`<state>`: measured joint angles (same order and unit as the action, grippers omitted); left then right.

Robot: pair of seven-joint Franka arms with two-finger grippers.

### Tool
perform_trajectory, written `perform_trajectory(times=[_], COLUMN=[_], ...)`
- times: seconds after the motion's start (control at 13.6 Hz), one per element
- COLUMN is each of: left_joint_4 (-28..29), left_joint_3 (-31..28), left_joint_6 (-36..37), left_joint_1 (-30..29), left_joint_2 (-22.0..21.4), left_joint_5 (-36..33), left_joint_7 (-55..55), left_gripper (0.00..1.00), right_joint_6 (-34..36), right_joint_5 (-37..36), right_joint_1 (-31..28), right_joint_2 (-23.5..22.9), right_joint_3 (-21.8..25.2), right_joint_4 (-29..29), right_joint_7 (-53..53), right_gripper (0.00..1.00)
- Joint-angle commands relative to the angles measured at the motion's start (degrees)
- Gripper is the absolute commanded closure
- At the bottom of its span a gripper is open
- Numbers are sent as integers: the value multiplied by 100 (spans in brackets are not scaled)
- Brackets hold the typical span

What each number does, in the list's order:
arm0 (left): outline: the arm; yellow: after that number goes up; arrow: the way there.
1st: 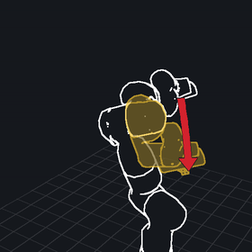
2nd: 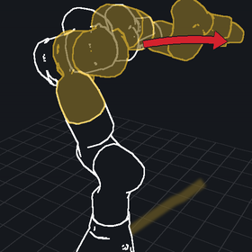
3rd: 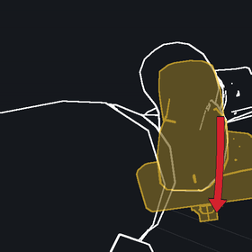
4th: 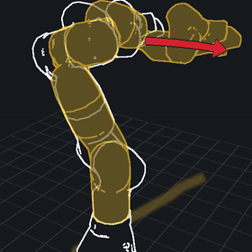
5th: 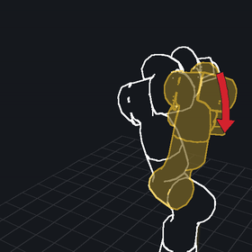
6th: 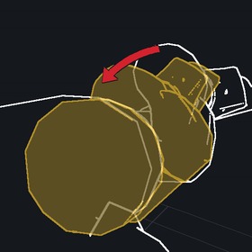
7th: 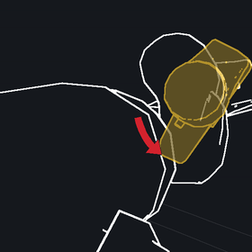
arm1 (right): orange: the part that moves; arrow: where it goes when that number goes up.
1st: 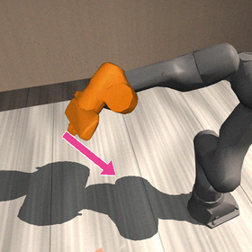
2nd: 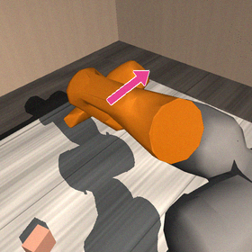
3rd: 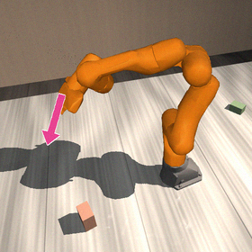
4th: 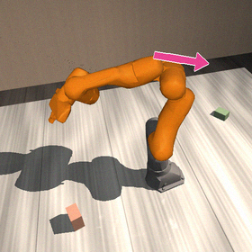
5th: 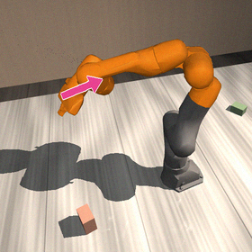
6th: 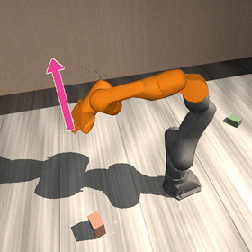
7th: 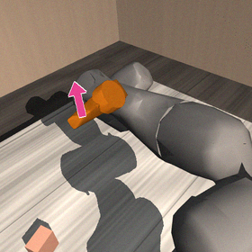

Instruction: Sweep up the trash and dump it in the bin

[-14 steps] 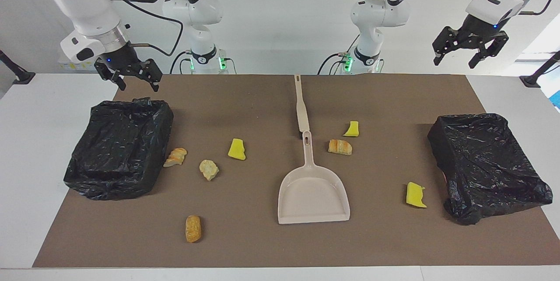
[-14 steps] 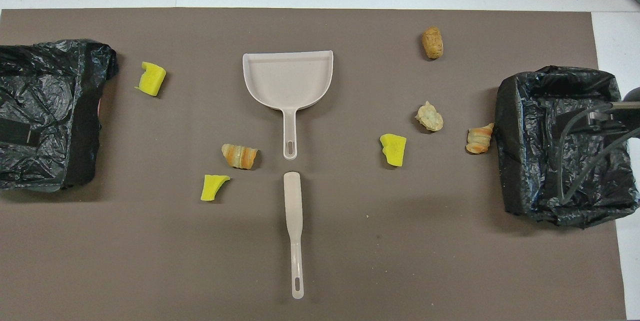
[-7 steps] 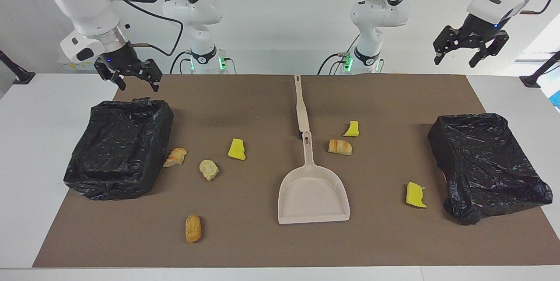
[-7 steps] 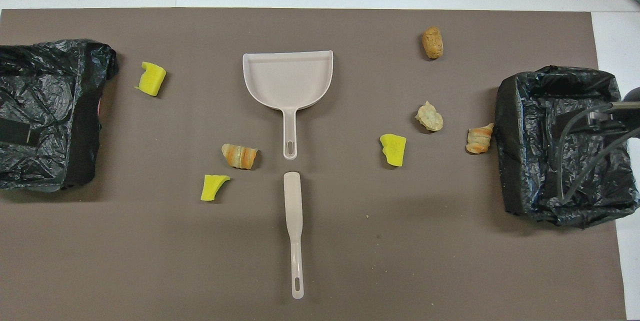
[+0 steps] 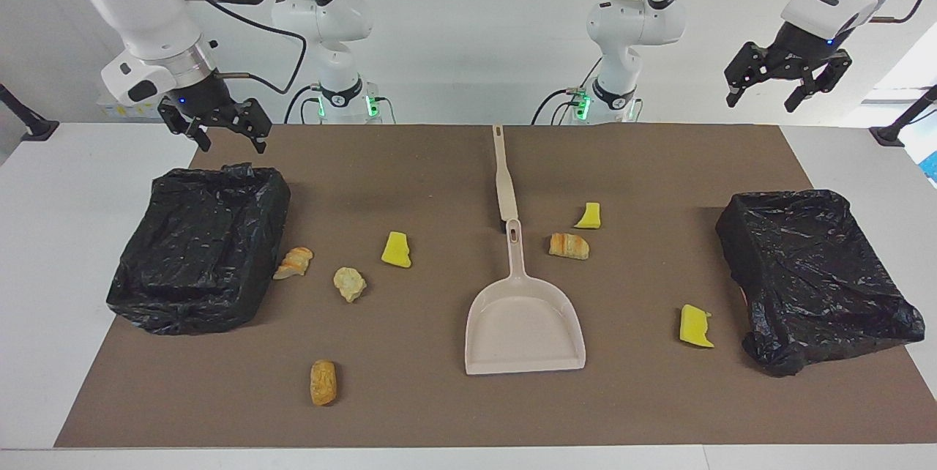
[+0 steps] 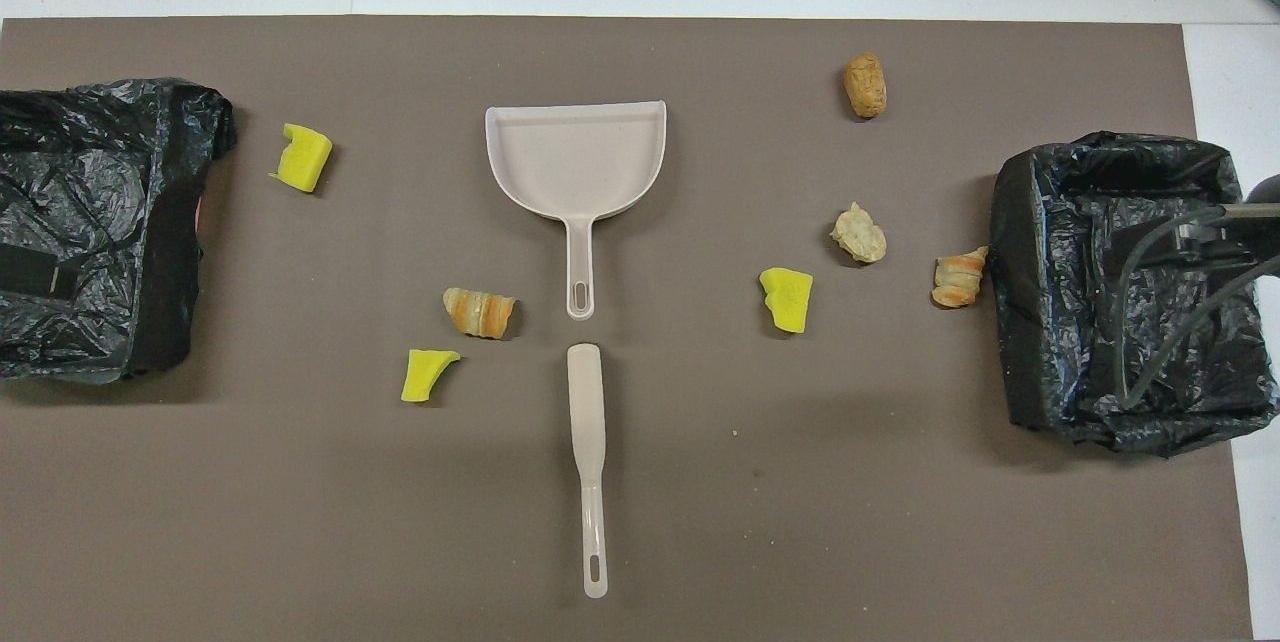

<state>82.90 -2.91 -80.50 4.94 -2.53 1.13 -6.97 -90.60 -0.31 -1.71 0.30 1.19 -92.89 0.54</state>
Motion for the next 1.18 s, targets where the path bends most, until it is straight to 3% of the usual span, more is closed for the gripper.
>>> perform_trajectory(times=[0.0, 1.1], left_joint_4=[183, 323], left_joint_3=[-17, -8], left_joint_6=[-53, -62], left_joint_1=[-1, 78], left_joint_2=[-152, -222], left_joint_5=[19, 36], left_joint_7=[20, 21], left_gripper=[0, 0], right_joint_6=[-10, -10], right_joint_5=[119, 119], right_joint_1=[21, 13], right_joint_2=[58, 49], right_joint_3=[39, 39], right_joint_4=[-19, -19], right_joint_7=[86, 86], right_gripper=[0, 0])
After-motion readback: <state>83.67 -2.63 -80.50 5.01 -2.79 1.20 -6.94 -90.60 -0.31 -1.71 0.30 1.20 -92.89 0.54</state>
